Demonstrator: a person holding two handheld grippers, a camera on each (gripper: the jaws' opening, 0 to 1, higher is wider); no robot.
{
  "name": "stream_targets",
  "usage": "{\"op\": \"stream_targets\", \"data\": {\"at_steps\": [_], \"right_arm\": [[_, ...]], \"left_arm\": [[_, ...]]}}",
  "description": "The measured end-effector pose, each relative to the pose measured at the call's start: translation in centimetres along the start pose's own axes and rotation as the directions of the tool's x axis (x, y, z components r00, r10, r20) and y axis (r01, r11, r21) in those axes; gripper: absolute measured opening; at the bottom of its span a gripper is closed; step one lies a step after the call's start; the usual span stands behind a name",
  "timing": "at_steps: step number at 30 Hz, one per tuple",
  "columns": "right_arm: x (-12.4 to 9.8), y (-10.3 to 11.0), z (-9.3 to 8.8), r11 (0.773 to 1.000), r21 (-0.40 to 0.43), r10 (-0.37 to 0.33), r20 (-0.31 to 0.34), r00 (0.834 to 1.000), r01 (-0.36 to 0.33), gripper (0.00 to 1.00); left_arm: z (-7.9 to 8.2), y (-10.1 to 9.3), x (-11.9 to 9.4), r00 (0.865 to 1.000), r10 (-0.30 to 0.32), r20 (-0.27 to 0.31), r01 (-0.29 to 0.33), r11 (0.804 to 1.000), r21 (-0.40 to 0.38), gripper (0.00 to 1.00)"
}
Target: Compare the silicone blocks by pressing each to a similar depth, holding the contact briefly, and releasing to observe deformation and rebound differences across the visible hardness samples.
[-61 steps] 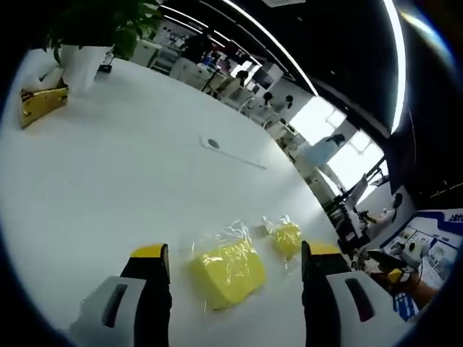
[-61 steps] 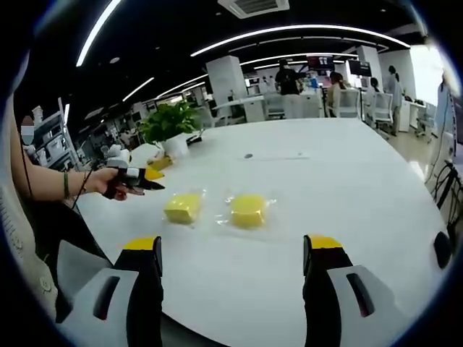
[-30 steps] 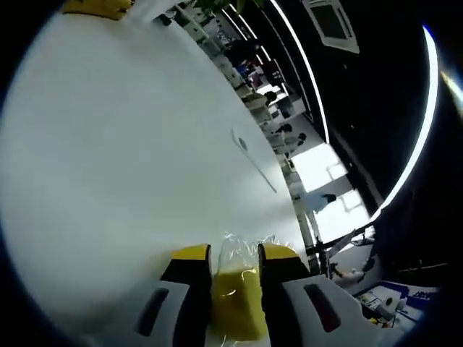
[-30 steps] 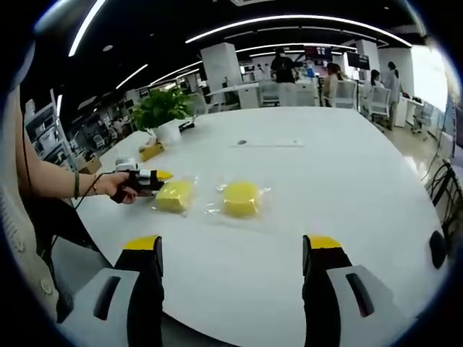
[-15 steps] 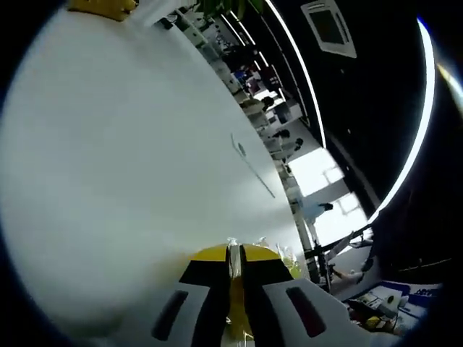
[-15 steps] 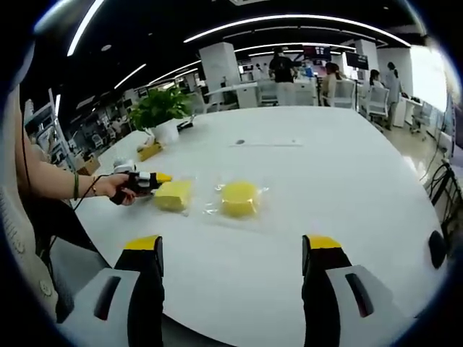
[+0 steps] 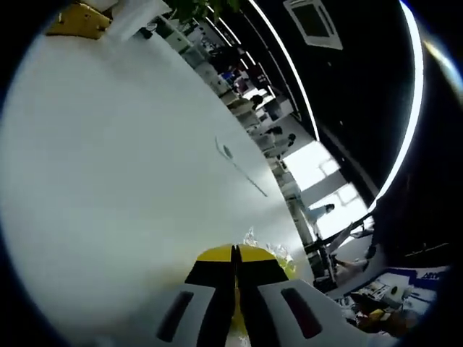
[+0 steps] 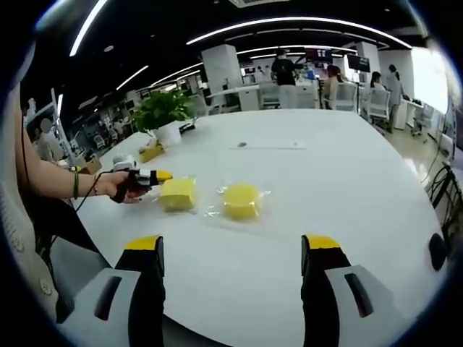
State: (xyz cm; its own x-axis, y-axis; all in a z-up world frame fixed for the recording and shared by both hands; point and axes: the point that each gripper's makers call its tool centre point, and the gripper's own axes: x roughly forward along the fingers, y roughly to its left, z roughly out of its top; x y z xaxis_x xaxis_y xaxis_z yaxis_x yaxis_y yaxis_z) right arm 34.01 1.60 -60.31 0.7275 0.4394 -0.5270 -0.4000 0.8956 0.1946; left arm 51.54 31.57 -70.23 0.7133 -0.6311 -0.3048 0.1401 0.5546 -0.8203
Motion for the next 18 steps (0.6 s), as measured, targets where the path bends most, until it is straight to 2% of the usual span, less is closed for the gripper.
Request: {"op": "stream_targets", "data": {"at_steps": [2,4,10,12,13,15,18], "right_arm": [[-0.1,0.1,0.0,1.000,-0.005,0.001,0.004,1.000,-0.001,0.72],[-0.2,0.2,0.1,1.000,-0.004,0.005,0.009,1.000,-0.005,0.72],[-0.5,0.6,0.4,1.000,-0.016,0.015,0.025,1.000,-0.015,0.71],[-0.8,0.9,0.8,0.999,-0.026,0.023,0.031,0.999,-0.022,0.71],[-0.9,1.0,1.0,0.999,-0.032,0.026,0.036,0.999,-0.025,0.71],[-1.2,1.2,1.5,0.998,-0.045,0.034,0.047,0.998,-0.032,0.71],[-1.4,1.4,2.1,0.997,-0.063,0.042,0.063,0.997,-0.038,0.70]], "left_arm": [[-0.3,-1.1,-0.2,0.999,0.013,-0.032,-0.010,0.997,0.075,0.00],[-0.2,-2.1,-0.3,0.999,0.017,-0.035,-0.012,0.987,0.158,0.00],[-0.6,-4.2,-0.7,0.996,0.042,-0.079,-0.018,0.959,0.283,0.00],[-0.7,-5.3,-0.8,0.995,0.033,-0.099,0.000,0.950,0.311,0.00],[-0.9,-5.4,-0.9,0.991,0.044,-0.127,0.003,0.936,0.351,0.00],[-0.8,-6.0,-1.1,0.988,0.053,-0.142,0.008,0.916,0.400,0.00],[-0.8,-6.7,-1.6,0.986,0.080,-0.150,-0.013,0.915,0.403,0.00]]}}
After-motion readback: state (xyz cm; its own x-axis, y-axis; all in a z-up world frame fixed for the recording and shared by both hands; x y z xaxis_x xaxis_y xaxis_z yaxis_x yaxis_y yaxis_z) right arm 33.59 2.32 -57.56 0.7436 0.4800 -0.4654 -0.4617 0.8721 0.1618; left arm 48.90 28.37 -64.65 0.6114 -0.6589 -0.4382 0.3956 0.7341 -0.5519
